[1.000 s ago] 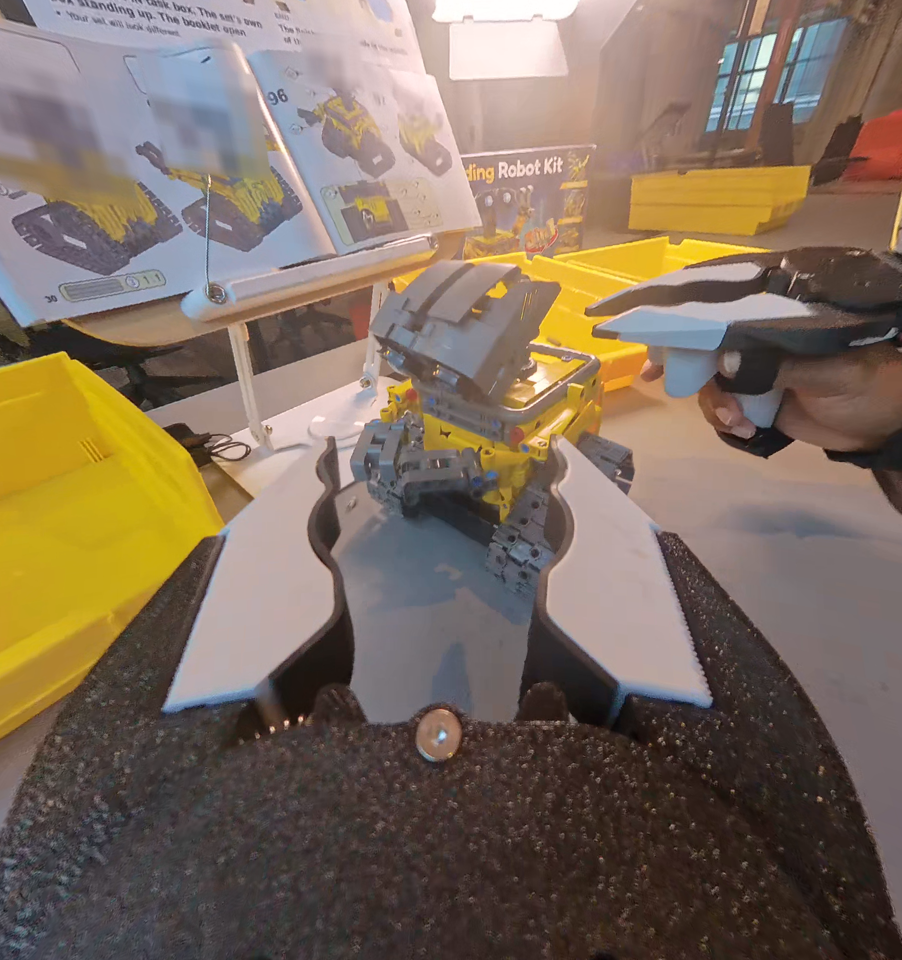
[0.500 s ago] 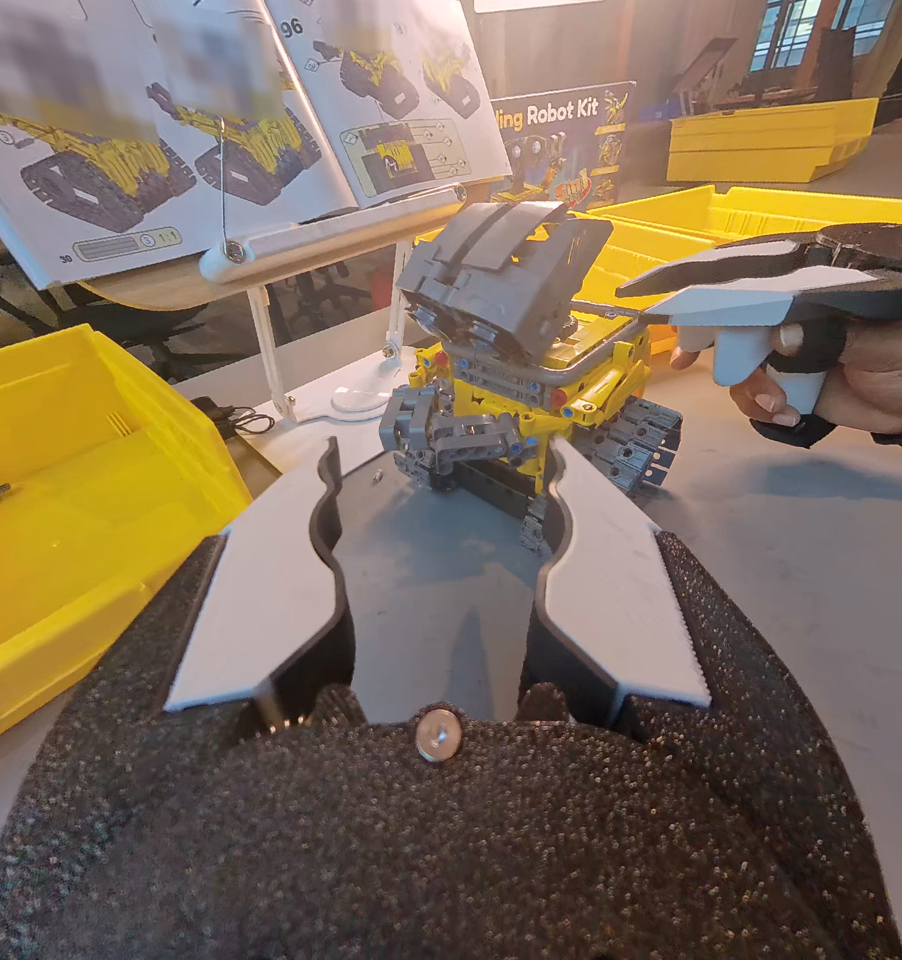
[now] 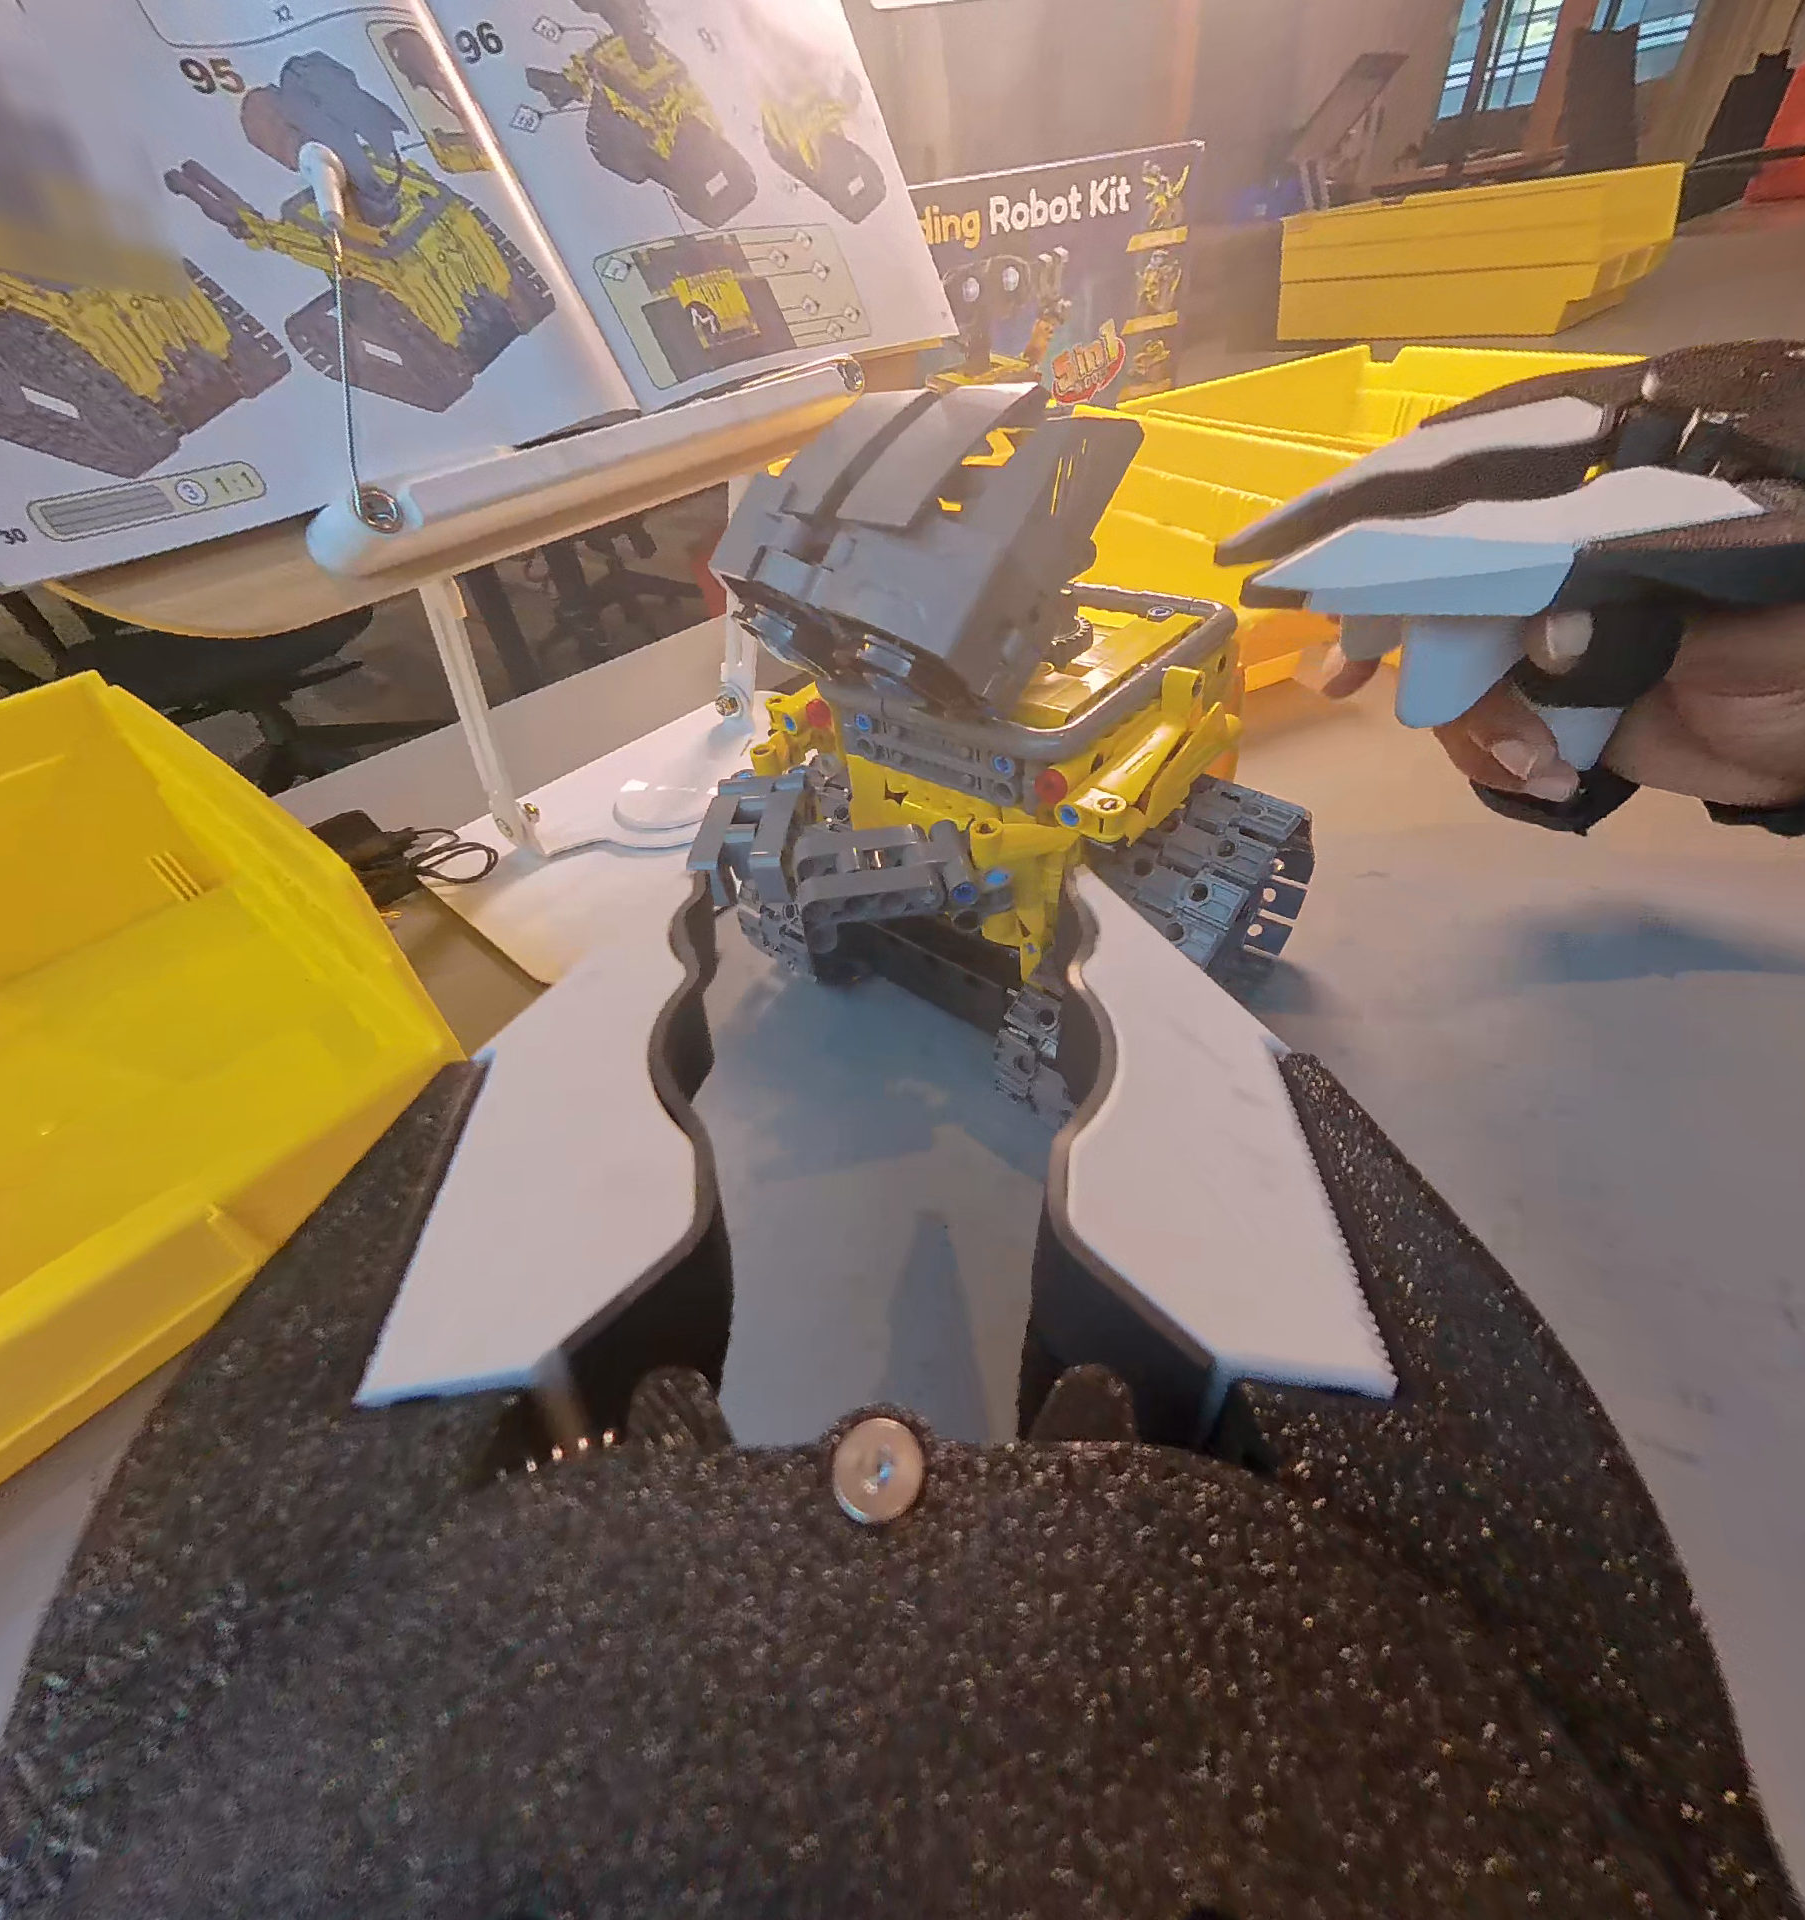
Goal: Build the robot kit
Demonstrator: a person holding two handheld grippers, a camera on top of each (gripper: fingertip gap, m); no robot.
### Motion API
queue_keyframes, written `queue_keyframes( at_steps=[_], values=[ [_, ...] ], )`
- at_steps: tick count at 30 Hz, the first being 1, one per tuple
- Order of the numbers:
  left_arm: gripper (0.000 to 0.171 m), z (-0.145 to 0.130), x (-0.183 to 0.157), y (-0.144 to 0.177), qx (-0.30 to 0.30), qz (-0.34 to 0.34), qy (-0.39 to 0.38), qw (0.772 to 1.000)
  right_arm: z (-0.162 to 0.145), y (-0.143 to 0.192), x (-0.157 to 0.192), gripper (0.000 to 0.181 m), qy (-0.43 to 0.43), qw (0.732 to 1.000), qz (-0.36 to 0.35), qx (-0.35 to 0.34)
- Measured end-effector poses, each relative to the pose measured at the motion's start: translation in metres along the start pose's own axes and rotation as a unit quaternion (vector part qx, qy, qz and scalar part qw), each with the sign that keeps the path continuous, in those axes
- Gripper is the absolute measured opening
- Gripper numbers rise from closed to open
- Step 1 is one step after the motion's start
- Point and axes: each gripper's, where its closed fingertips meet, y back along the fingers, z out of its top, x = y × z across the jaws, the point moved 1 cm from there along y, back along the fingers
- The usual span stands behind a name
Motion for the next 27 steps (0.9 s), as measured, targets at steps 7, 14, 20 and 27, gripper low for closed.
queue_keyframes(
  at_steps=[7, 14, 20, 27],
  values=[
    [0.066, -0.011, -0.002, -0.007, 0.019, -0.003, 0.008, 1.0, 0.001, -0.012, -0.024, 0.065, -0.045, 0.999, 0.01, 0.02],
    [0.067, -0.004, -0.005, -0.006, 0.009, -0.01, 0.01, 1.0, -0.024, -0.013, -0.007, 0.065, 0.025, 0.995, 0.071, 0.072],
    [0.066, -0.005, -0.003, -0.006, 0.009, -0.008, 0.009, 1.0, -0.02, -0.015, 0.008, 0.034, 0.047, 0.992, 0.083, 0.078],
    [0.065, 0.001, 0.001, -0.002, -0.014, -0.009, 0.015, 1.0, -0.01, -0.015, 0.046, 0.025, 0.062, 0.988, 0.127, 0.066]
  ],
)
